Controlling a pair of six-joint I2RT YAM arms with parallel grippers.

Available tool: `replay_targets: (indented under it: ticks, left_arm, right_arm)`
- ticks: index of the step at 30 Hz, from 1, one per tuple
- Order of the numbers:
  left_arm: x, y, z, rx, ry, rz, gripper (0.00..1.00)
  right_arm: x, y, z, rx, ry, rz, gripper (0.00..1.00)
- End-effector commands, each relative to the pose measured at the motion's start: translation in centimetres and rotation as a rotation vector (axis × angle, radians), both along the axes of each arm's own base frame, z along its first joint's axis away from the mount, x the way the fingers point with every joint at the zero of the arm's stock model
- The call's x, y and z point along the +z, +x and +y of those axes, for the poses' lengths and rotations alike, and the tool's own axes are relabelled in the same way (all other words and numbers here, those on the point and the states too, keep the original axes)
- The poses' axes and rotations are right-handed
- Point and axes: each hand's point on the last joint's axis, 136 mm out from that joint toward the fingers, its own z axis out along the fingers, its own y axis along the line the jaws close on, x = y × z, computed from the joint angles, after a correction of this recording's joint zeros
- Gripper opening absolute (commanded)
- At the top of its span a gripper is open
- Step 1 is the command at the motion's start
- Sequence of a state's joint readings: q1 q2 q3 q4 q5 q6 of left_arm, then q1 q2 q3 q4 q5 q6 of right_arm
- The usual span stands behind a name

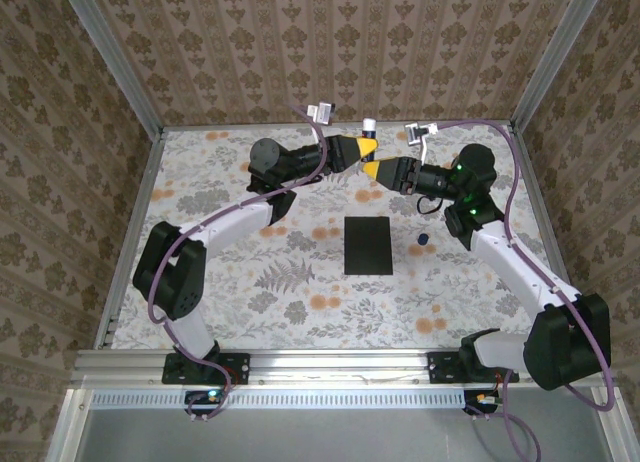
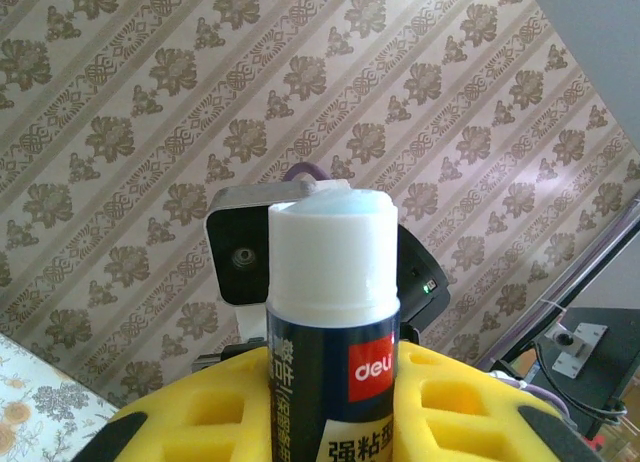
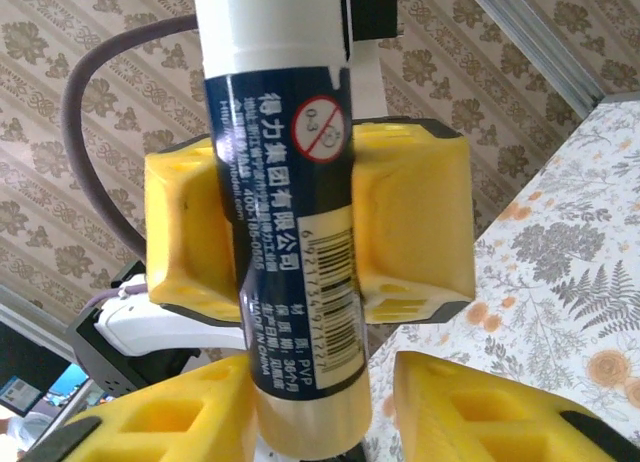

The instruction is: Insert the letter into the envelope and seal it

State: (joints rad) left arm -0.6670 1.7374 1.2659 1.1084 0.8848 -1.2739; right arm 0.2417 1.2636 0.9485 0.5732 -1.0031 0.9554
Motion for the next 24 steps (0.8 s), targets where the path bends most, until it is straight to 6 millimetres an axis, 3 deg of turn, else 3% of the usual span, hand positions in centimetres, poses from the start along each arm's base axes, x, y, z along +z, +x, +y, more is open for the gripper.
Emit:
replay_targets:
  ticks: [1, 9, 14, 18, 24]
  left_arm:
    - [2.3, -0.6, 0.3, -0.002, -0.066, -0.056, 0.0]
    - [1.5, 0.2, 0.3, 0.016, -0.045, -0.027, 0.0]
    - [-1.2, 1.5, -0.5, 0.086, 0.084, 0.012, 0.0]
    - [-2.7, 1.9, -1.1, 0.157, 0.194, 0.015, 0.0]
    - [-4.8, 2.3, -2.6, 0.26, 0.309, 0.096, 0.0]
  right_arm:
    - [2.0, 0.0, 0.2, -0.001, 0.019, -0.061, 0.36]
    - [2.6, 0.3, -0.4, -0.066, 0.007, -0.07, 0.27]
    - [1.9, 0.7, -0.8, -0.175, -0.105, -0.061, 0.25]
    - [1.6, 0.4, 0.1, -0.241, -0.205, -0.083, 0.24]
    - [0.7, 0.4, 3.2, -0.32, -0.348, -0.149, 0.24]
